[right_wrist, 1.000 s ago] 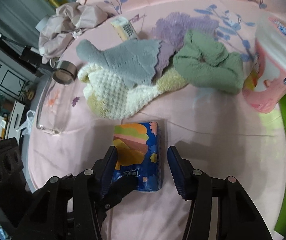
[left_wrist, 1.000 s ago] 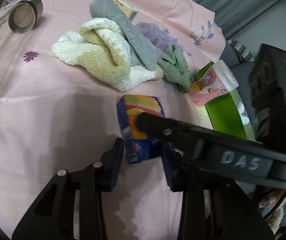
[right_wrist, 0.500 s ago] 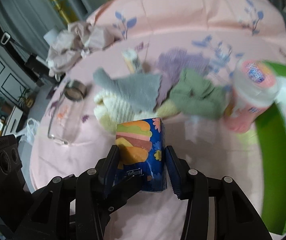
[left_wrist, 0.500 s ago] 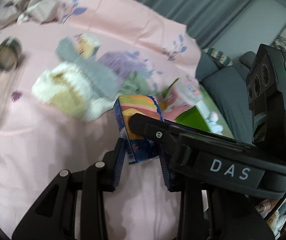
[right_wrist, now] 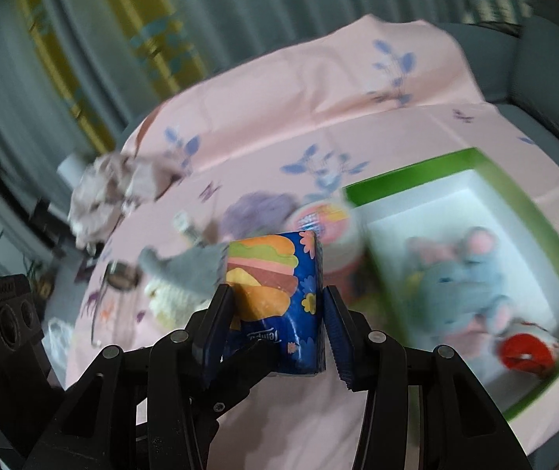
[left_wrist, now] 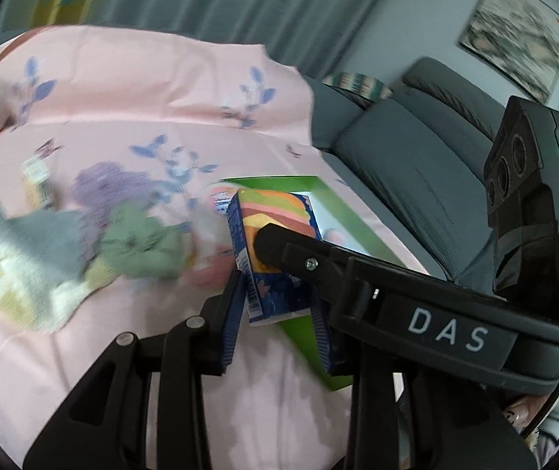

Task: Organize soft objects
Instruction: 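Carry the tissue pack into the green box and open the right gripper, then move the right gripper back toward the small white tube on the sheet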

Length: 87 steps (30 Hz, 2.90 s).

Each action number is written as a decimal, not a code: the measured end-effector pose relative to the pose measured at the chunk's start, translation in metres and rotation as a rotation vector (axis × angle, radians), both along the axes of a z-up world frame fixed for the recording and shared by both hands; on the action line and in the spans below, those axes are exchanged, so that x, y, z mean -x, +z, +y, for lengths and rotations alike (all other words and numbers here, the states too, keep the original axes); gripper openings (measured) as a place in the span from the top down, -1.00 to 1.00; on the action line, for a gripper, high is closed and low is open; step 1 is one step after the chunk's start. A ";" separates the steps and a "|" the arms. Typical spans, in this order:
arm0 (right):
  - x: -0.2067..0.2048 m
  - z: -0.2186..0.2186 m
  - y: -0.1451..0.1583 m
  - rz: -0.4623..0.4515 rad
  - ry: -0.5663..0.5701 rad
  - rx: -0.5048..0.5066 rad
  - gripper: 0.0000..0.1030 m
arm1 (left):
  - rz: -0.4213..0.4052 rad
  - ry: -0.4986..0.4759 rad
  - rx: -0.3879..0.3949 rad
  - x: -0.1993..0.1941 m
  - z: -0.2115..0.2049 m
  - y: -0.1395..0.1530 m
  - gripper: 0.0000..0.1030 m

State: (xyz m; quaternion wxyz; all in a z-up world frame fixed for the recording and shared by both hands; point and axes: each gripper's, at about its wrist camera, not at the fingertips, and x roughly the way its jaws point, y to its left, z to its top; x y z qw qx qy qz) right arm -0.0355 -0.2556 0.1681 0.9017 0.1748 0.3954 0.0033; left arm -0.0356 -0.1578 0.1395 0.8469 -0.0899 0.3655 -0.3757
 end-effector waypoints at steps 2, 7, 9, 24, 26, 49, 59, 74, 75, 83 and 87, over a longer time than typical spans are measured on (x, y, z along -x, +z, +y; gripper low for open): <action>0.007 -0.018 0.002 -0.009 -0.052 -0.016 0.05 | -0.003 -0.037 -0.011 0.000 -0.018 0.002 0.41; 0.023 -0.059 0.000 -0.018 -0.169 -0.059 0.05 | -0.003 -0.122 -0.029 0.000 -0.058 0.001 0.41; 0.028 -0.074 -0.003 -0.008 -0.215 -0.071 0.05 | 0.009 -0.161 -0.038 -0.001 -0.075 -0.003 0.41; 0.046 -0.149 -0.038 0.074 -0.440 -0.169 0.05 | 0.100 -0.297 -0.111 -0.013 -0.154 -0.034 0.43; 0.047 -0.152 -0.040 0.085 -0.457 -0.164 0.05 | 0.106 -0.303 -0.120 -0.013 -0.159 -0.038 0.42; 0.041 -0.165 -0.056 0.176 -0.537 -0.138 0.05 | 0.200 -0.305 -0.106 -0.018 -0.166 -0.055 0.41; 0.048 -0.156 -0.040 0.156 -0.556 -0.091 0.05 | 0.091 -0.257 -0.102 0.001 -0.137 -0.025 0.12; 0.050 -0.109 -0.003 0.056 -0.493 0.024 -0.65 | 0.067 -0.094 -0.005 0.017 -0.031 0.002 -0.81; 0.048 -0.105 -0.002 0.057 -0.489 0.036 -0.66 | 0.070 -0.074 -0.015 0.018 -0.024 0.001 -0.81; 0.036 -0.071 0.006 0.042 -0.419 0.115 -0.74 | 0.042 0.111 -0.048 0.021 0.049 0.001 -0.89; 0.027 -0.051 0.007 0.044 -0.379 0.160 -0.74 | 0.044 0.248 -0.057 0.019 0.095 -0.006 -0.89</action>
